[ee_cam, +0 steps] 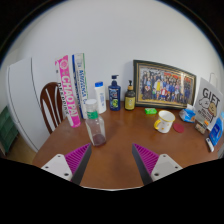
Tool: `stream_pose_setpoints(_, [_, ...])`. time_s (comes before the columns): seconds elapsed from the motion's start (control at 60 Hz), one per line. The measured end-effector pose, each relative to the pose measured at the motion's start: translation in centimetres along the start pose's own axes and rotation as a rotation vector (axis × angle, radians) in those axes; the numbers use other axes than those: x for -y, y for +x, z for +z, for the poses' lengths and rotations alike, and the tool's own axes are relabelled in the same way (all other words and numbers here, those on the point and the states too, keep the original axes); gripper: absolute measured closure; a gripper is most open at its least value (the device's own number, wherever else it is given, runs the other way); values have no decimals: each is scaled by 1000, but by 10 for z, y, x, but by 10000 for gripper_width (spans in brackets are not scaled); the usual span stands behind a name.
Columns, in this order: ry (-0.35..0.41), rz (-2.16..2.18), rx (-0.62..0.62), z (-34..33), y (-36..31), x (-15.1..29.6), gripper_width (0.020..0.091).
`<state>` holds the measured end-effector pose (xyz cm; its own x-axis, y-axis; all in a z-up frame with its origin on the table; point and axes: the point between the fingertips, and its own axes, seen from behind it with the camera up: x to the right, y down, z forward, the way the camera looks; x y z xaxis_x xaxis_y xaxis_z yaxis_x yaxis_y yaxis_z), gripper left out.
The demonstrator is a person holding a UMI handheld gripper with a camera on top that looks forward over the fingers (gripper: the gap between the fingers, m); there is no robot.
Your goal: Pour water
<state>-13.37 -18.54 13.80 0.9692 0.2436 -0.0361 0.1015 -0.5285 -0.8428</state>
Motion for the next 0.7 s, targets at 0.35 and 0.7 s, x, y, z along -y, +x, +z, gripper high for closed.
stream_pose_setpoints(0.35, [97, 60, -73, 126, -74, 14, 276])
stream_pose_setpoints(0.7, [107, 78, -235, 176, -60, 22, 293])
